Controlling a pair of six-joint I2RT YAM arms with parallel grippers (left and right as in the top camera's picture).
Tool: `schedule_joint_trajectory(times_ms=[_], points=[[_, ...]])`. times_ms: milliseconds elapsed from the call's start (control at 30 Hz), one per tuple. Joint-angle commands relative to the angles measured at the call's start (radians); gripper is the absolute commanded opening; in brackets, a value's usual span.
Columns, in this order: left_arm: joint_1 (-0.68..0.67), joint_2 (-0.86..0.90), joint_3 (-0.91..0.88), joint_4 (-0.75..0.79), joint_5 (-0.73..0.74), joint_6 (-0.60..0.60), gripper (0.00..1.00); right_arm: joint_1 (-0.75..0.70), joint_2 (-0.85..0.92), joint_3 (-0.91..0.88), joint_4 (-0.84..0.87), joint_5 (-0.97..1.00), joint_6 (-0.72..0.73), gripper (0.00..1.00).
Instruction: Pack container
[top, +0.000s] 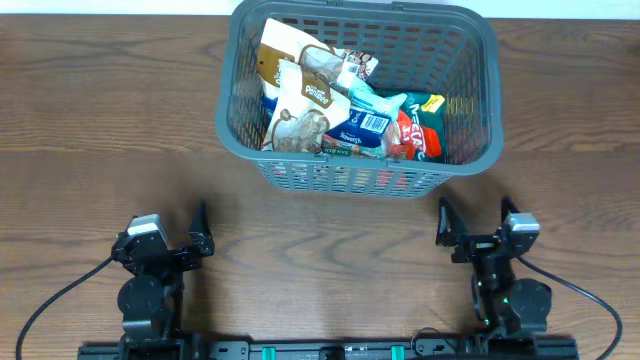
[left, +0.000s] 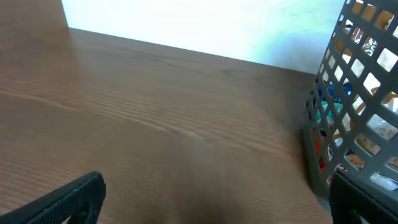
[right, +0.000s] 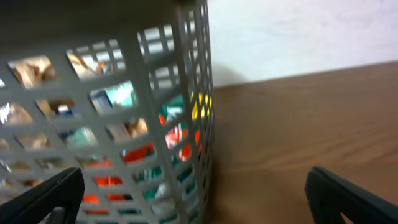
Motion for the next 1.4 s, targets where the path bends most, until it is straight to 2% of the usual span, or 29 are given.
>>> schedule_joint_trajectory(times_ms=[0,500,1367], points=[[0.004,0.0,-0.018,-0.023,0.003,0.005,0.99,-0.006,-0.007,-0.002,-0.002,-0.03,-0.045,0.99],[0.004,0.0,-0.018,-0.023,0.003,0.005,0.99,-0.006,-0.007,-0.001,-0.011,-0.029,-0.28,0.99],[0.004,0.0,-0.018,-0.023,0.003,0.005,0.99,-0.006,-0.007,-0.001,-0.013,0.0,-0.278,0.99]])
